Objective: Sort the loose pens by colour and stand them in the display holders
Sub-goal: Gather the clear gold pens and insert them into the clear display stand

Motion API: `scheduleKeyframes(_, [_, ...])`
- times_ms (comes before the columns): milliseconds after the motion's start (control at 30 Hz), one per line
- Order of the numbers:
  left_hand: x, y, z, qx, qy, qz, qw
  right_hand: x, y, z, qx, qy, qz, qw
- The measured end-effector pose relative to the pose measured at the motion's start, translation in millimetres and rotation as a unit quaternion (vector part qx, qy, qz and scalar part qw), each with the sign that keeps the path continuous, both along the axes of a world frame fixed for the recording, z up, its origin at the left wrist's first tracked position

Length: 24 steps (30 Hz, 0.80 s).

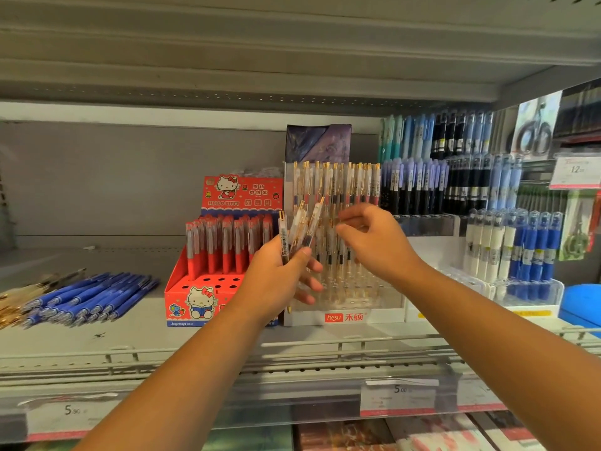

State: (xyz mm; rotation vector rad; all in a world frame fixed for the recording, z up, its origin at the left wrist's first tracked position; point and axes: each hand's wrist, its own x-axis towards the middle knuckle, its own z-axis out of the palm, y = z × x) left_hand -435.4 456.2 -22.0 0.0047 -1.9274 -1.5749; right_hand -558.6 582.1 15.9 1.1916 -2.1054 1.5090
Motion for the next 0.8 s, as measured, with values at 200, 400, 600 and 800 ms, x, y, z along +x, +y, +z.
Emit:
scheduleKeyframes(200, [-1.4,-0.7,-1.6,-0.043,0.000,-0.006,0.999,28.4,-5.7,7.0,-0.073,-0.110,0.119,0.984])
scheduleKeyframes(400, [0.6,-0.7,-3.2,-0.016,0.004,-0.023,1.000,27.3,-5.0,5.9,-0.105,-0.186,0.130,0.968])
scheduleKeyframes(600, [-0.9,-0.9,-1.6,-0.053,0.029,0.028,0.998,17.2,3.6,9.8,-0.137,-0.206,0.119,0.962])
scheduleKeyframes(800, [0.4,-1.1,-0.1,-0.036,0.049,0.038,0.997,3.1,18.4,23.0,-0.162,-0.136,0.084,0.974])
